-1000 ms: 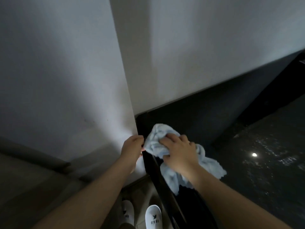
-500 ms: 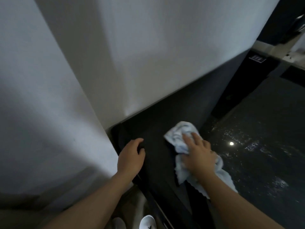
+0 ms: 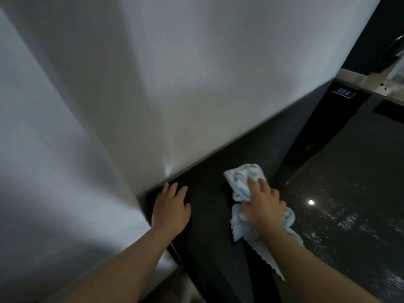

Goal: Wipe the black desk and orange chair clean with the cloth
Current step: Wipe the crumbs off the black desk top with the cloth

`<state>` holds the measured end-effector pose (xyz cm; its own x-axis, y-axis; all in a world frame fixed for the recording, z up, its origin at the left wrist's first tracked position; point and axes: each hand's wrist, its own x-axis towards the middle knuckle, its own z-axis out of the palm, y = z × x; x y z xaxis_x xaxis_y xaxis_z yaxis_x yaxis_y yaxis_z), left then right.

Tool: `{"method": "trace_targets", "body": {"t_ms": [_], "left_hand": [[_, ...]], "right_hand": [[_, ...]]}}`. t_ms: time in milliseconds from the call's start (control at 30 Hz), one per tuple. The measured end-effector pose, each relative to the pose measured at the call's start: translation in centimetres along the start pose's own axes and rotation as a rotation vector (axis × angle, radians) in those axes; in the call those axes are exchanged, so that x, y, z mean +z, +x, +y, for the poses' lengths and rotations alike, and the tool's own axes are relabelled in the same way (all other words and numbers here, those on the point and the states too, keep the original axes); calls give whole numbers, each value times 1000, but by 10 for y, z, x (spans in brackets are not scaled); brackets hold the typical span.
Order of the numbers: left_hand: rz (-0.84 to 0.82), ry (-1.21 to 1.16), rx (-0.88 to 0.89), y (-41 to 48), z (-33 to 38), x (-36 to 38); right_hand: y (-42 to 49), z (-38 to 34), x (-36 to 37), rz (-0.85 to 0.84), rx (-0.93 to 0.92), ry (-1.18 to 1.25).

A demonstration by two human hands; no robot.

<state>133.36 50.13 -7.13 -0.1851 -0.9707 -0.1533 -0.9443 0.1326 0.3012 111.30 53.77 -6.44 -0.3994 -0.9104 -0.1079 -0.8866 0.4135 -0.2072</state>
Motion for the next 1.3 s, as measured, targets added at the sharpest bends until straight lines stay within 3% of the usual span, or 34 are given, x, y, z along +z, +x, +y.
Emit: {"method": "trace_targets", "body": {"t_ms": [33,100,167,233,433,667,733,833,900,1000,1200,1300], "left_hand": [[-19,29,-9,5,1,-2],[-80,62,-37,17,5,-3],[-151,44,-84,27,14,-1],[-206,10,-170,37,25,3],[-390,-100,-368,69,61,-5],[-480,-86,-390,78,69,6],[-487,-106,-389,83,68,8],[-486,-118,-401,87,69,7],[-466,-107,-400,87,69,9],[-440,-86,-378,85,66,9],[-448,-98,-371,85,67,3],[-434,-92,-361,83,68,2]], "right_hand": [[9,-4,-5,54,11,29],[19,-28,-6,98,-135,75],[21,-56,7,16,-389,41],[27,-72,23,-62,-472,3],[83,-49,11,-94,-223,-57],[99,5,-25,47,328,96],[96,-22,-22,123,241,129],[90,-71,3,35,-71,74],[97,-75,13,1,-146,-14],[121,-38,5,52,-41,-57],[112,52,-23,112,433,28],[99,53,-26,207,473,51]]}}
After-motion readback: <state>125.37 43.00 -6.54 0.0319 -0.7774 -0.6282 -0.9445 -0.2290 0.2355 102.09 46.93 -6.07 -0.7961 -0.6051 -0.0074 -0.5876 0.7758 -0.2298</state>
